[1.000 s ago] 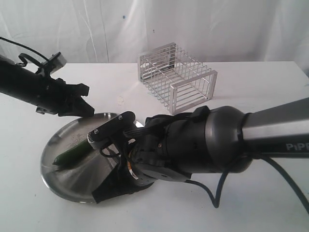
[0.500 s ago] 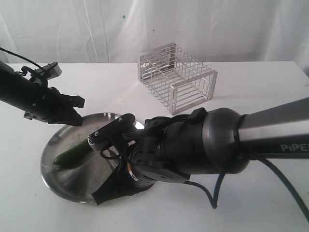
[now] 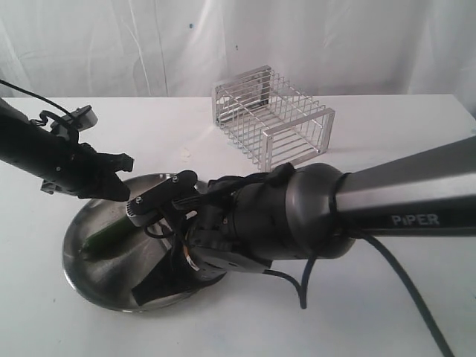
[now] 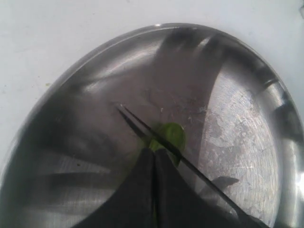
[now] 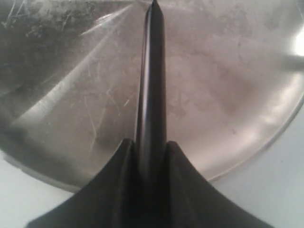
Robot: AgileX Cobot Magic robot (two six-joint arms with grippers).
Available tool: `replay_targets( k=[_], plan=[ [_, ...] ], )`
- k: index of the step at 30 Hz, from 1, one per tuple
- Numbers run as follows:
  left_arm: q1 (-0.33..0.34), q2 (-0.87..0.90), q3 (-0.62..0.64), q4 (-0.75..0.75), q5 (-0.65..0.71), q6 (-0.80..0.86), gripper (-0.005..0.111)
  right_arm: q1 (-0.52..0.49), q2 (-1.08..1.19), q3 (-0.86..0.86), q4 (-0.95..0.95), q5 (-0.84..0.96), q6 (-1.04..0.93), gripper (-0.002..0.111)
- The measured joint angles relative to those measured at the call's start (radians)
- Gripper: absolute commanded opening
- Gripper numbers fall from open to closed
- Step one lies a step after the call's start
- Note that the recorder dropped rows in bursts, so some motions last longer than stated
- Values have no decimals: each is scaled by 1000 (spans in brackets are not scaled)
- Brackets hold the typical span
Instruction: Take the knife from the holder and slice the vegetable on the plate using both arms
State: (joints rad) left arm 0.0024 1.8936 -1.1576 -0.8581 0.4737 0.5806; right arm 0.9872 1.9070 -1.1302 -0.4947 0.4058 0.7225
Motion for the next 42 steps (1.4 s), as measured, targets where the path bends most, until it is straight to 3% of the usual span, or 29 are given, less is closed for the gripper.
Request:
replay_targets(
  k=[17,42],
  plan=[
    [0,17,-2,-68,-61,5,0,0,29,-96,74,156,-156,0],
    [-13,169,-93,-173,39,101,0,0,31,-104,108,199,-166,0]
  ],
)
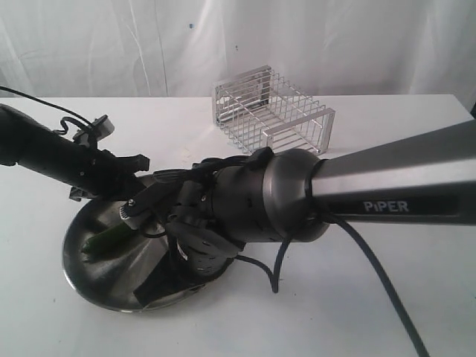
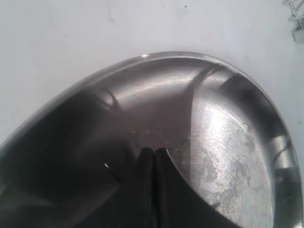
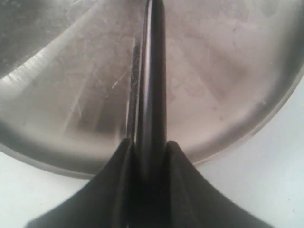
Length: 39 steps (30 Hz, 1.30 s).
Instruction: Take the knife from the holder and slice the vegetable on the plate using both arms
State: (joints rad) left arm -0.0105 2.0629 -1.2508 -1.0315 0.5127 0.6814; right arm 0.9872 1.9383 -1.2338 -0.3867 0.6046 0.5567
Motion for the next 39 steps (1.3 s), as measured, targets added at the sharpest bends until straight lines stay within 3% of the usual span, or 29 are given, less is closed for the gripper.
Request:
replay_targets(
  k=[11,19,27,32,39],
  plan=[
    [0,-18,4,36,6,4,0,0,0,0,29,36,-16,0],
    [0,-130,8,220,34,-47,0,0,0,0,52,81,-43,0],
    [0,-196,13,370,151,-76,0,0,0,-2,55,87,-51,0],
    [0,-196,65,379,211,-78,0,0,2,-41,61,106,-64,0],
    [0,-192,160,346,143,-78,0,0,2,-63,78,157,-96,0]
  ],
)
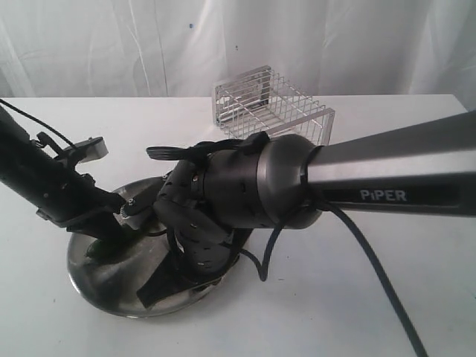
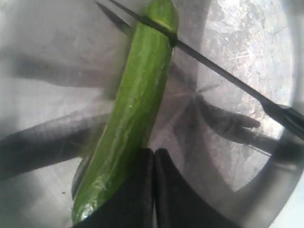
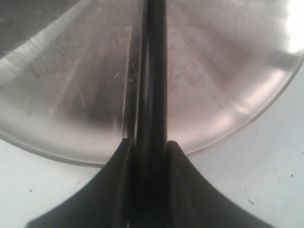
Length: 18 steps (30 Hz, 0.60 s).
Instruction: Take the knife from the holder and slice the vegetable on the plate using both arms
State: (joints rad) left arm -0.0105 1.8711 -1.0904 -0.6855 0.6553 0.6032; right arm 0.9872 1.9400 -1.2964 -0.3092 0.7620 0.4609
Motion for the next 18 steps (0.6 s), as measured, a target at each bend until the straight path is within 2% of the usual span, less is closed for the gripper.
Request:
replay_targets(
  k=[9,18],
  plan=[
    [-2,0,22,-41,-17,2,0,0,0,-3,36,18,-4,0],
    [-2,0,22,-52,-25,2,0,0,0,-7,83,122,-44,0]
  ],
)
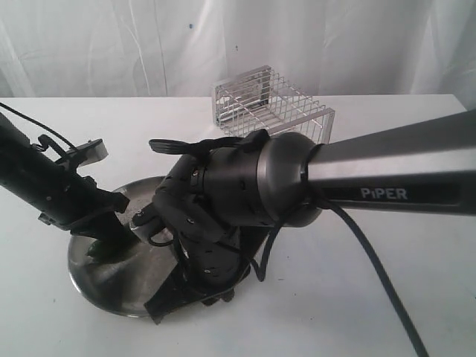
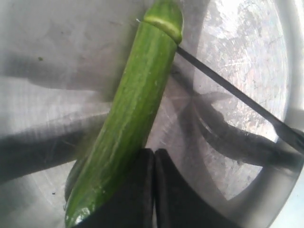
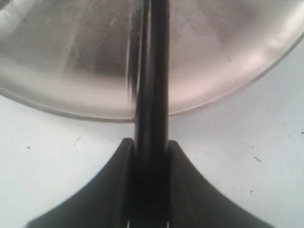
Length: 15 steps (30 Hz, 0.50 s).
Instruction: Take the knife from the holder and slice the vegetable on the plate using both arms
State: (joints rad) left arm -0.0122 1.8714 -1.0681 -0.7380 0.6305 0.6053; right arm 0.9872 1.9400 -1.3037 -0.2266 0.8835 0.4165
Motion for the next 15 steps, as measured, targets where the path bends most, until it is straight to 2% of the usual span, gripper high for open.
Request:
replay_targets(
  k=[10,15],
  plan=[
    [0,0,0,-3,-4,0,0,-8,2,-13,9,-11,-34,0],
    [0,0,0,-3,-6,0,0,-49,74,-89,84,21,-143,0]
  ],
)
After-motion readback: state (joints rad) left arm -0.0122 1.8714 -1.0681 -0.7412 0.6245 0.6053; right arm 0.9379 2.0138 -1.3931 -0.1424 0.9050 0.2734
